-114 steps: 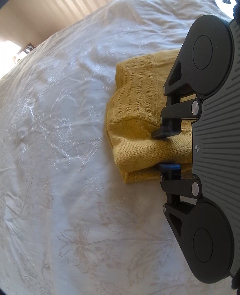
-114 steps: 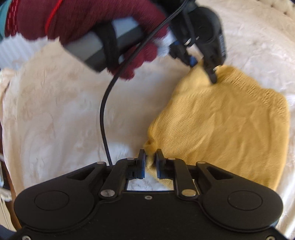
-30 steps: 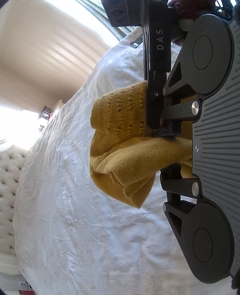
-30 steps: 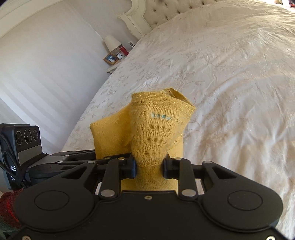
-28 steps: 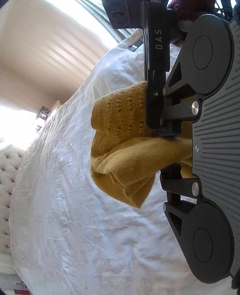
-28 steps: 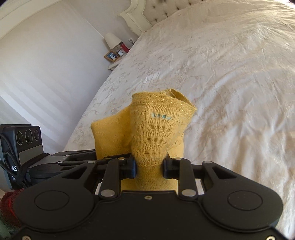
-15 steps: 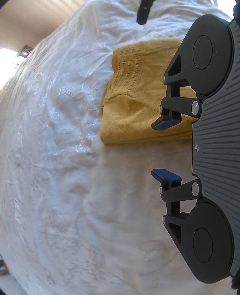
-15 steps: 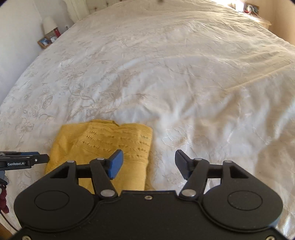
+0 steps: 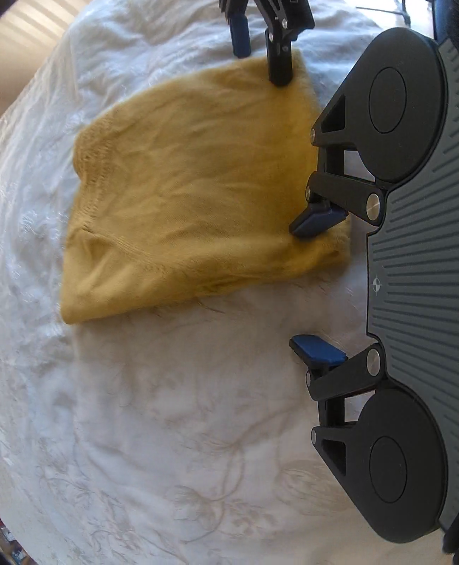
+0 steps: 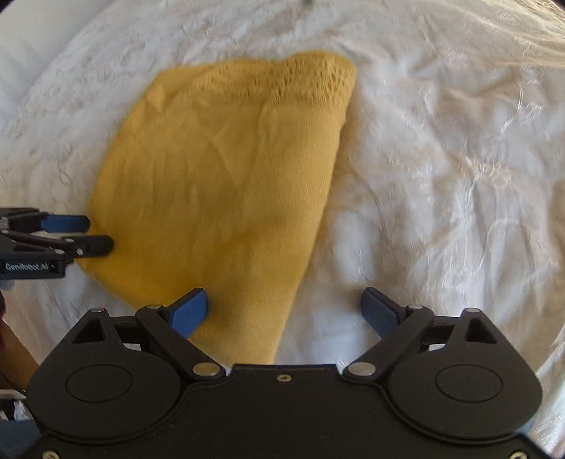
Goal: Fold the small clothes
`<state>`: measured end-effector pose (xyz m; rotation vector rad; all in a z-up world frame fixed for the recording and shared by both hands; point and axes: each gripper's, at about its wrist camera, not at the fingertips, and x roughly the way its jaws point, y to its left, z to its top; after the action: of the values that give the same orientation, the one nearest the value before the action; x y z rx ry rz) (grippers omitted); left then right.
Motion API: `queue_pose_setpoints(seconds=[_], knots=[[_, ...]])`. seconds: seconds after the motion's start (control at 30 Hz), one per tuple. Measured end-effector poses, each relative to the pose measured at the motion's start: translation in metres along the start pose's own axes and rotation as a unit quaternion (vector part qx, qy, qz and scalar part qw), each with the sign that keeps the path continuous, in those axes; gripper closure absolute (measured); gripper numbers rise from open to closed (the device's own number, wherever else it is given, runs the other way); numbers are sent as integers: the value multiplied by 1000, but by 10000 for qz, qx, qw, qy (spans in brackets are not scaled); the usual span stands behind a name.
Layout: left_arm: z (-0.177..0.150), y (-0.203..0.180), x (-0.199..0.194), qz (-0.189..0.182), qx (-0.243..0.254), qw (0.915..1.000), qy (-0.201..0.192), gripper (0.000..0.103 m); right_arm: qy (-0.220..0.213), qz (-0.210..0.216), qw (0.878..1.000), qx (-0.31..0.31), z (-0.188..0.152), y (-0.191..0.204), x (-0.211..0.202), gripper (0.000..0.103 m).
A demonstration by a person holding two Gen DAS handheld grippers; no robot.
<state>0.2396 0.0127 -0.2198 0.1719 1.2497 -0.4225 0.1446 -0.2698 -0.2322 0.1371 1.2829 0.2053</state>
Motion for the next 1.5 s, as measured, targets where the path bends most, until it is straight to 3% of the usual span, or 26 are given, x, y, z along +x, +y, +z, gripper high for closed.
queue_pose_setpoints(seconds=[0.13, 0.4, 0.53, 0.8, 0.93, 1.03, 1.17, 1.27, 1.4, 1.47, 1.5], knots=[[2, 11, -6, -89, -135, 9998, 101, 37, 18, 36, 9998, 178, 0, -9, -8, 8], [53, 12, -45, -303, -190, 9954, -892, 32, -1014, 206, 9922, 690, 46, -31, -46, 1], [85, 16, -23, -318, -257, 9957, -832, 30, -1183, 49, 9896, 813, 82, -34, -35, 1], [129, 19, 29, -70, -188, 9975, -671, 28, -809, -206, 9917, 975, 130, -50, 19, 1], [136, 35, 56, -149, -441, 9980, -430, 7, -582, -220, 9907, 1209, 135, -66, 42, 0], [140, 37, 56, -176, -532, 9977, -389, 7, -598, -154, 9908, 1208, 134, -66, 45, 0], [141, 27, 25, -82, -369, 9948, -947, 8, -694, -14, 9895, 1267, 129, -67, 43, 0], [145, 15, 11, -332, -223, 9924, -1168, 8, -721, 22, 9898, 1232, 128, -67, 40, 0], [156, -5, 35, -197, 198, 9955, -906, 8, -704, 56, 9901, 1211, 129, -68, 41, 0], [160, -2, 59, 31, 98, 9981, -599, 6, -708, 63, 9901, 1209, 129, -68, 41, 0], [162, 3, 68, -60, -69, 9987, -492, 2, -717, 60, 9900, 1212, 129, -68, 41, 0]])
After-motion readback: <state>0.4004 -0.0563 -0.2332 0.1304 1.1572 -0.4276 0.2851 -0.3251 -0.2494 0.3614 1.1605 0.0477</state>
